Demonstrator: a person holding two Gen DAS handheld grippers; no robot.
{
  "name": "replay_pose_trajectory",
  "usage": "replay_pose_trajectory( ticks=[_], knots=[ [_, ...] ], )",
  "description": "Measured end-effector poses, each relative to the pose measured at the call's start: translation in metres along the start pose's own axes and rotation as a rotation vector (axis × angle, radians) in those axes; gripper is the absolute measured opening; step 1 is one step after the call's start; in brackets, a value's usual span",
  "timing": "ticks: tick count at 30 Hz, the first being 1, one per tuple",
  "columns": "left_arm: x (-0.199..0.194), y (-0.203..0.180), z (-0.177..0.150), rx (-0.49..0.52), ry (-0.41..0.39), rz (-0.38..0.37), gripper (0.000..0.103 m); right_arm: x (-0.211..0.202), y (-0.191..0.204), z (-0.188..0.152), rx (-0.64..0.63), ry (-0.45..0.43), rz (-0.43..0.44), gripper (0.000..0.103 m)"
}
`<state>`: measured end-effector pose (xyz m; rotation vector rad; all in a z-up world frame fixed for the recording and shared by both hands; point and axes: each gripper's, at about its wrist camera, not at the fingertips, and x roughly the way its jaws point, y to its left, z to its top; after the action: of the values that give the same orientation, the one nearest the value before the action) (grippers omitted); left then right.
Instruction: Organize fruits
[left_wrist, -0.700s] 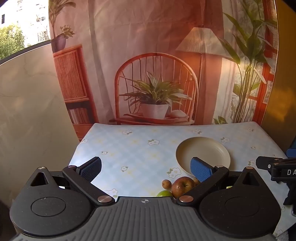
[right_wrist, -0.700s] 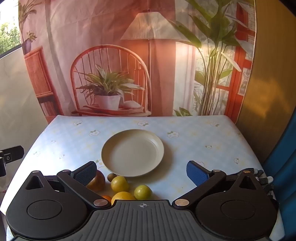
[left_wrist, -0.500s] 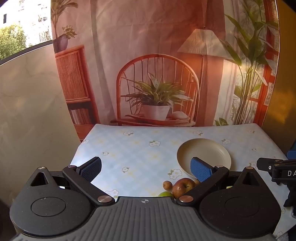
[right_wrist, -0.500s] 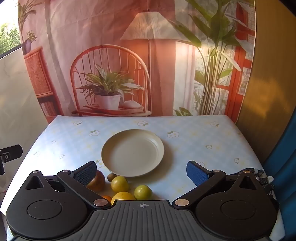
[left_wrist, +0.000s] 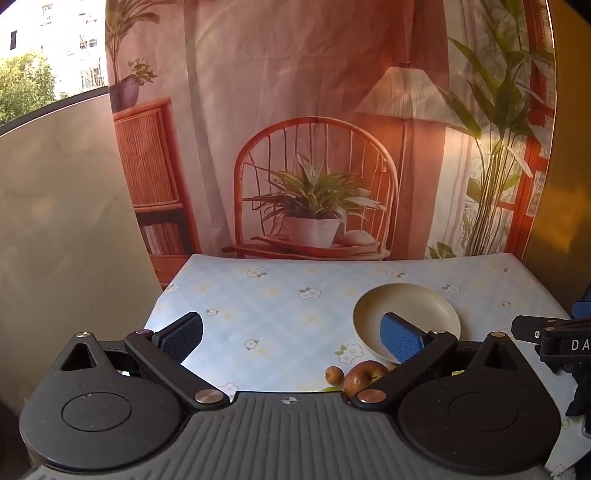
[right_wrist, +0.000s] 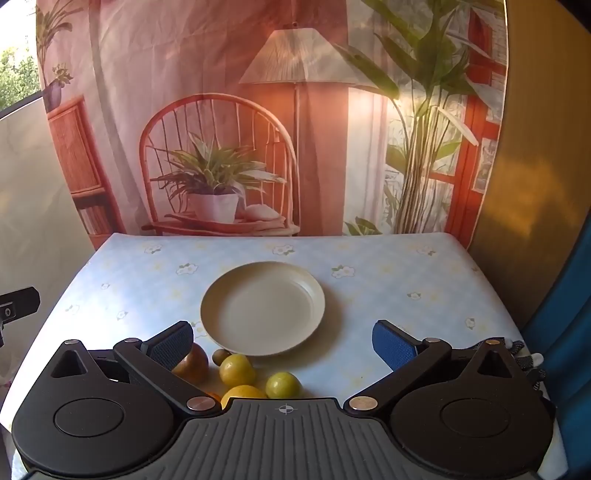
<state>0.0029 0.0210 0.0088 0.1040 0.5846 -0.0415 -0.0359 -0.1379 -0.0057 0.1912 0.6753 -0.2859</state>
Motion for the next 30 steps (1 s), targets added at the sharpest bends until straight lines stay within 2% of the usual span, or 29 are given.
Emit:
replay_pose_trajectory(
  ticks=[1,30],
  knots=[
    [-0.0029,-0.0080,-0.0039,0.000,-0.005,0.011,0.103,-0.0004,0.0002,-0.0009,0.000,-0.001,-0.001,0.103],
    [-0.0116,-0.0114,-0.0089,-0.001,-0.035,0.009,0.103,-0.0037,-0.0001,-0.0023,0.011,-0.004,-0.013,0.103]
  ],
)
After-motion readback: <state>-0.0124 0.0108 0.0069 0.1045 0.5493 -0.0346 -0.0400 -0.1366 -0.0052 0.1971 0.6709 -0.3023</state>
